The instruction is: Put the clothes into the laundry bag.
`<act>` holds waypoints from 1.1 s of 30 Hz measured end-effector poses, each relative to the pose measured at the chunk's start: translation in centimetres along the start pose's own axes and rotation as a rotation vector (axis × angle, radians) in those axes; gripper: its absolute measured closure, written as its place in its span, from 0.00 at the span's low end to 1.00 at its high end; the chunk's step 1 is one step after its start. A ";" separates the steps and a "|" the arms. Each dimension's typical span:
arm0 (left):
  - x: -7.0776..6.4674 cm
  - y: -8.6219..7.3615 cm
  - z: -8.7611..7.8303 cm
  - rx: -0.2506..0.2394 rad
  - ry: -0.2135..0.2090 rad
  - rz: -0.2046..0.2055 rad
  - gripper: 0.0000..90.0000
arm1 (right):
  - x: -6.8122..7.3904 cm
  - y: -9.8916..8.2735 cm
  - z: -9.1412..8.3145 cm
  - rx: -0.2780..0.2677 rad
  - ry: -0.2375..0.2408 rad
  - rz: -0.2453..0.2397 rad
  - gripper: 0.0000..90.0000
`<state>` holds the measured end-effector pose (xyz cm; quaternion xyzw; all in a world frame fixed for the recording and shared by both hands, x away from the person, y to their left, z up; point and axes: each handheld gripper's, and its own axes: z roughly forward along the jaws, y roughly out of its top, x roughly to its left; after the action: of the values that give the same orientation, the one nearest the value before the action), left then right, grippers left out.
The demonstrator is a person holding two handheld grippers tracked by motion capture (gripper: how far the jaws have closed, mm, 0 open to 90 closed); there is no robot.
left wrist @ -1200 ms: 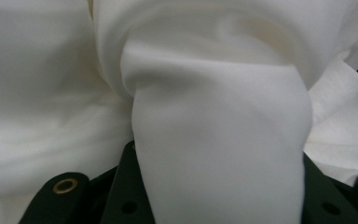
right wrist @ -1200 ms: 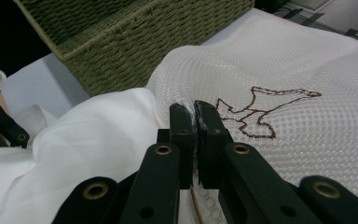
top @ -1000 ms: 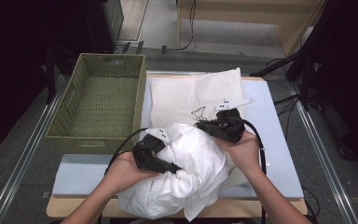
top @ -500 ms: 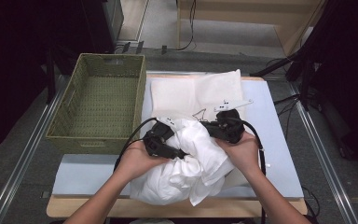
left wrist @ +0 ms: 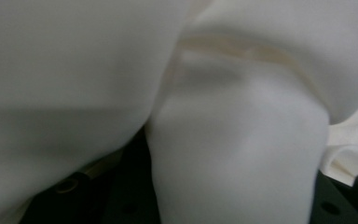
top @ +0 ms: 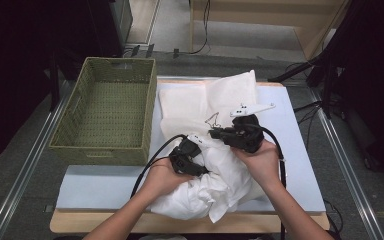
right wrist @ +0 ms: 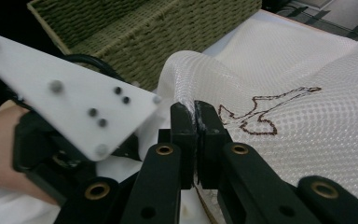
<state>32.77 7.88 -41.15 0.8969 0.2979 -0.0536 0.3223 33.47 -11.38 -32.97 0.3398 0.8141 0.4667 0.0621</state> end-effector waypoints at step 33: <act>-1.1 -0.3 -7.3 -0.137 -0.124 0.031 0.32 | -1.2 -2.1 1.1 0.043 -0.002 -0.001 0.98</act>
<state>30.97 11.94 -35.28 0.8723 0.2664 -0.0837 0.4015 33.78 -12.02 -35.56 0.3412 0.8240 0.4489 0.0559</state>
